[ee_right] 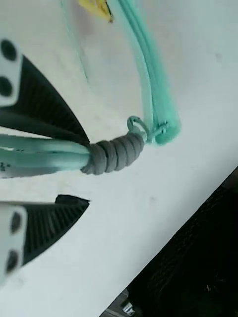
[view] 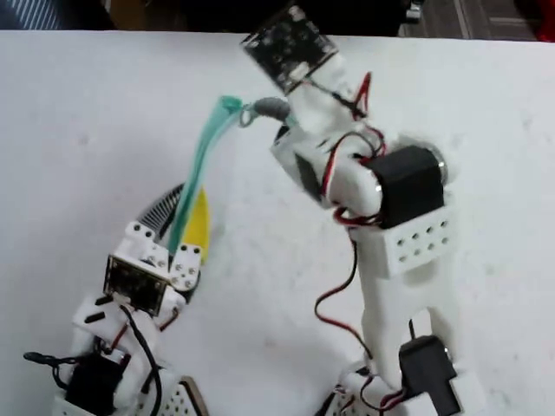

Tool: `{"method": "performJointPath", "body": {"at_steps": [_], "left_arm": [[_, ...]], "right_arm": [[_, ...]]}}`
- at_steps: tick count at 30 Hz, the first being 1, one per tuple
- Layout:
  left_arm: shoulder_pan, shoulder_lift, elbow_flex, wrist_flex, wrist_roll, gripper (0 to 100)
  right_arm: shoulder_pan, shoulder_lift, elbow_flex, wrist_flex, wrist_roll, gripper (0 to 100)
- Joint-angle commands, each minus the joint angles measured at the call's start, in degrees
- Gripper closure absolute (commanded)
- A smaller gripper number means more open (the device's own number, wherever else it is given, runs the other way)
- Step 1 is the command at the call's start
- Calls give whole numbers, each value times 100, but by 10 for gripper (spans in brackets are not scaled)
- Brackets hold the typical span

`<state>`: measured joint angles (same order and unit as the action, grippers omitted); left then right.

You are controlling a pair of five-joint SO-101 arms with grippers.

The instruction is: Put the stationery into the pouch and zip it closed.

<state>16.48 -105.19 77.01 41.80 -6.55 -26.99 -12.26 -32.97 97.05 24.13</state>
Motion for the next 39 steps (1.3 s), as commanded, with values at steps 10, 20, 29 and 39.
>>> {"method": "performJointPath", "body": {"at_steps": [10,20,29,39], "left_arm": [[514,40,-18,413,70,980],[567,40,0,404,70,980],[576,40,18,404,70,980],[875,40,26,413,70,980]], "right_arm": [[-796,-796,659,-233,-35,875],[-268,-831,659,-752,-2031,801],[-1253,-822,677,-1235,-3745,604],[-1727,259,651,-1314,-4185,608]]}}
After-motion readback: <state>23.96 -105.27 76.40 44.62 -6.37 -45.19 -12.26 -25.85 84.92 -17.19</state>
